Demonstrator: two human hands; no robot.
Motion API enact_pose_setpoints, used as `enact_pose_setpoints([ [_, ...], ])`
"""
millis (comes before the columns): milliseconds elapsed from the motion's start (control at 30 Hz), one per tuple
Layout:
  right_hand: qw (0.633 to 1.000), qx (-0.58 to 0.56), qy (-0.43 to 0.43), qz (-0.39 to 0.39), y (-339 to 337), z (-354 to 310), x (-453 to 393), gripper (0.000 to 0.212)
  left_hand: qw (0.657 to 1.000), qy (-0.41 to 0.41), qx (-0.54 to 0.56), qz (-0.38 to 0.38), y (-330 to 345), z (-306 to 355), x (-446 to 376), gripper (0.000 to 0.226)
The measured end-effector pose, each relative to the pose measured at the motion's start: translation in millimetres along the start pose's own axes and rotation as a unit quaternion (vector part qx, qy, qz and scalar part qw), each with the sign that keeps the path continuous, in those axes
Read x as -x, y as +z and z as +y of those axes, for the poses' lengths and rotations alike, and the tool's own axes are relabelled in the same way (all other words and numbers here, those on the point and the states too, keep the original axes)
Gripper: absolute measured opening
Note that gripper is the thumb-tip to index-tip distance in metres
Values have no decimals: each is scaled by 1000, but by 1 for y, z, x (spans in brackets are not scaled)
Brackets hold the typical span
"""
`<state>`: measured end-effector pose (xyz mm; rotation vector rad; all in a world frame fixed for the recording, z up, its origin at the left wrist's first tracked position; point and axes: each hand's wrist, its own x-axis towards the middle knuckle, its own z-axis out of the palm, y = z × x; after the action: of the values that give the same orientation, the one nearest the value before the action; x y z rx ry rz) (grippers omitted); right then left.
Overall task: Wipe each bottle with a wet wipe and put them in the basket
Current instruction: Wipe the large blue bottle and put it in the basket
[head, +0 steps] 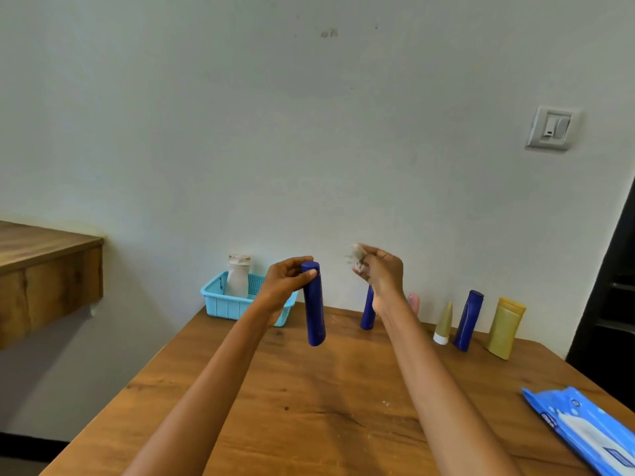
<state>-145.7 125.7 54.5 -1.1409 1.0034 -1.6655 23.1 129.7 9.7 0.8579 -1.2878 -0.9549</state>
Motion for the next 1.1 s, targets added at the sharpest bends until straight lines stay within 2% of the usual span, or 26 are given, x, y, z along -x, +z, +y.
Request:
enact_pose_setpoints([
  [100,995,91,11,-49,11,13,7,14,999,-17,38,-7,-15,2,-9,37],
  [200,989,82,-32,-115,30,18,17,13,998,-25,48,-10,-18,-1,-12,35],
  [300,972,162,-128,-115,45,30,28,16,994,-26,104,0,-19,1,-13,30],
  [433,905,301,-295,-60,42,55,35,18,986,-20,167,17,-28,12,-15,26],
  [500,904,308,-293,-40,37,63,32,16,987,-20,160,16,-31,14,-15,30],
  [567,929,263,-259,-38,39,59,27,16,990,-23,142,1,-30,15,-13,35],
  [633,938,227,-261,-28,46,47,25,19,991,-26,130,-13,-26,17,-13,35],
  [733,923,232,-307,-18,53,38,34,19,990,-14,142,0,-23,23,-16,35],
  [867,905,262,-331,-53,38,62,51,15,987,-16,155,25,-30,24,-20,37],
  [1000,933,242,-266,-19,34,56,36,12,990,-19,136,17,-21,24,-15,36],
  [1100,924,234,-301,-6,45,42,38,12,991,-6,135,17,-16,30,-15,33],
])
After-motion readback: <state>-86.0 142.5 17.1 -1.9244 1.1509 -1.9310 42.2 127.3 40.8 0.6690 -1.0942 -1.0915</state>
